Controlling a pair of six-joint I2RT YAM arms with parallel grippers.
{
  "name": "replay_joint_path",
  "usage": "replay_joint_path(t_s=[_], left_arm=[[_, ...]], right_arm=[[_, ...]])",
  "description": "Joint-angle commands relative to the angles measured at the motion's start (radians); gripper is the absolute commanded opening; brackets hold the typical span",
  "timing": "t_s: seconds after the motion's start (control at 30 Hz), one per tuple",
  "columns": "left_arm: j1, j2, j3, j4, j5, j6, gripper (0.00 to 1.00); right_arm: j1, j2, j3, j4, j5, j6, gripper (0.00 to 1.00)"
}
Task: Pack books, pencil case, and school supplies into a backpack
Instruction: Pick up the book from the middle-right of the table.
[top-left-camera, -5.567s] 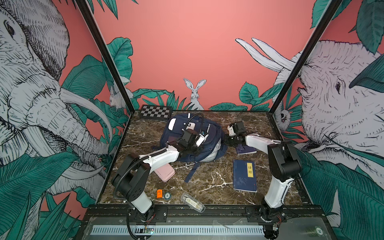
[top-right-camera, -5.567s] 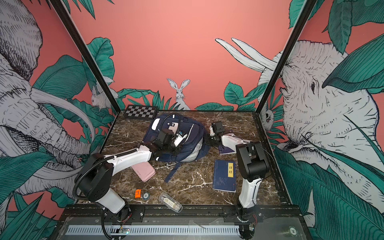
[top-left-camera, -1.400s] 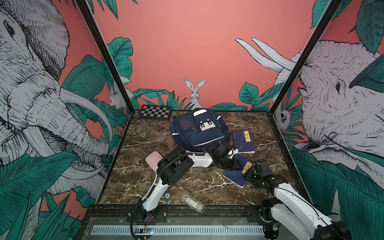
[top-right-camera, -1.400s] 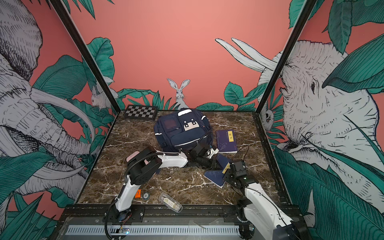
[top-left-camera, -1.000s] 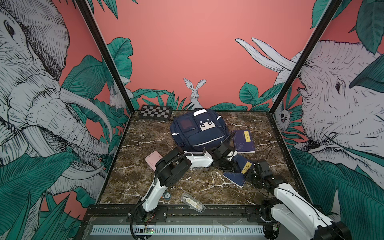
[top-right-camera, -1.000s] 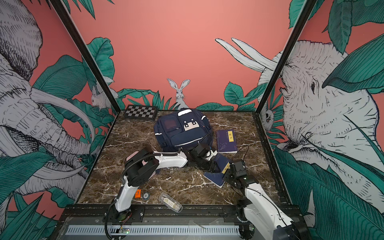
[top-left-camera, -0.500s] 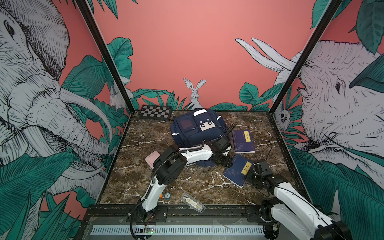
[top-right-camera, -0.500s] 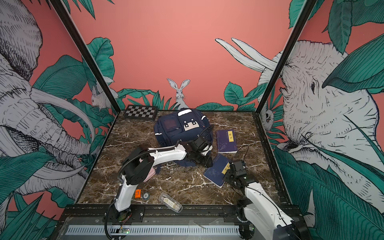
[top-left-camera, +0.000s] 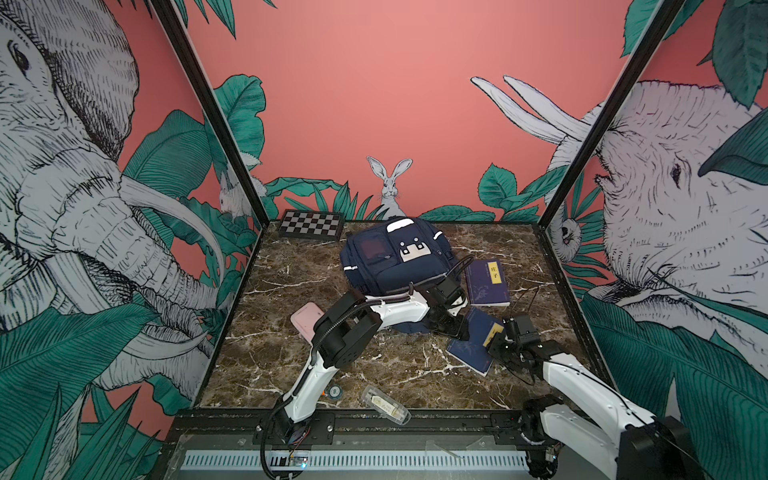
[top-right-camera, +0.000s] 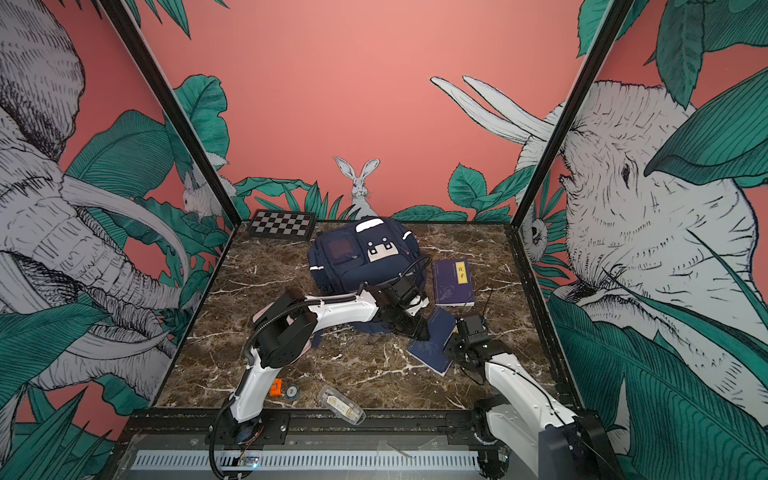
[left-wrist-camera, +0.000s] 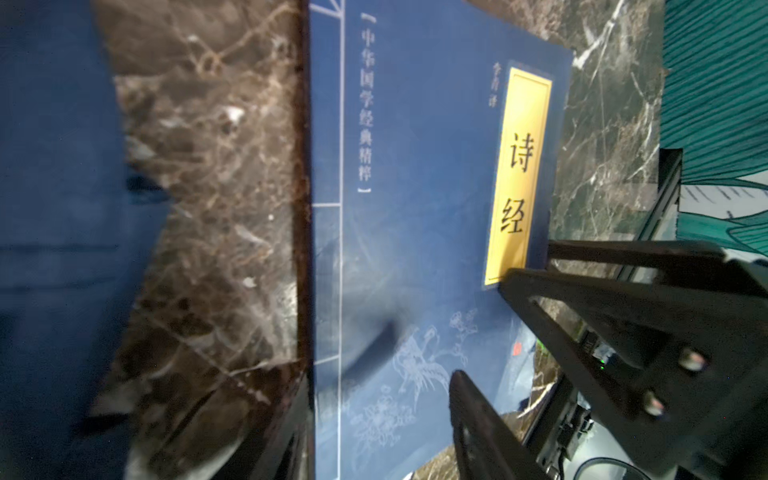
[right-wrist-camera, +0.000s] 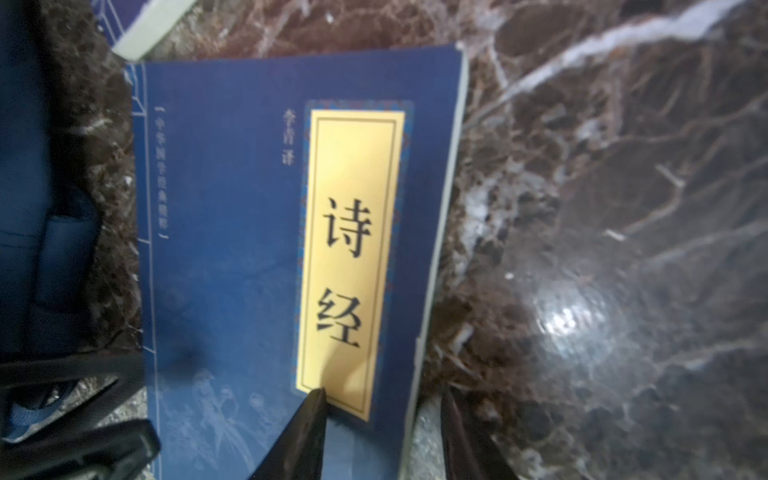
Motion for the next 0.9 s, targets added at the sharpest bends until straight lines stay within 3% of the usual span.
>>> replay_joint_path(t_s=[0.0, 0.1, 0.2, 0.3, 0.53, 0.7, 0.83, 0.87], left_arm=[[-0.019, 0.031, 0.016, -0.044, 0.042, -0.013, 0.59], [-0.019, 0.025, -0.016, 0.081, 0.165, -0.054, 0.62], [-0.018, 0.027, -0.085, 0.351, 0.302, -0.200, 0.63], [-0.017, 0.031, -0.127, 0.548, 0.349, -0.329, 0.63], [-0.013, 0.017, -0.149, 0.639, 0.352, -0.376, 0.48], [-0.012, 0.024, -0.152, 0.666, 0.366, -0.384, 0.31], [-0.013, 0.026, -0.163, 0.736, 0.380, -0.421, 0.29], [-0.011, 0.021, -0.162, 0.713, 0.371, -0.408, 0.24]], right_arm=[[0.003, 0.019, 0.000, 0.018, -0.016, -0.014, 0.44], [0.003, 0.029, -0.003, 0.021, -0.016, -0.014, 0.44], [0.003, 0.035, -0.009, 0.030, -0.033, -0.009, 0.44], [0.003, 0.033, -0.020, 0.037, -0.047, -0.004, 0.43], [0.003, 0.021, -0.035, 0.046, -0.047, -0.002, 0.42], [0.003, 0.020, -0.036, 0.049, -0.044, -0.004, 0.42], [0.003, 0.021, -0.031, 0.042, -0.042, -0.010, 0.41], [0.003, 0.019, -0.032, 0.038, -0.039, -0.010, 0.41]])
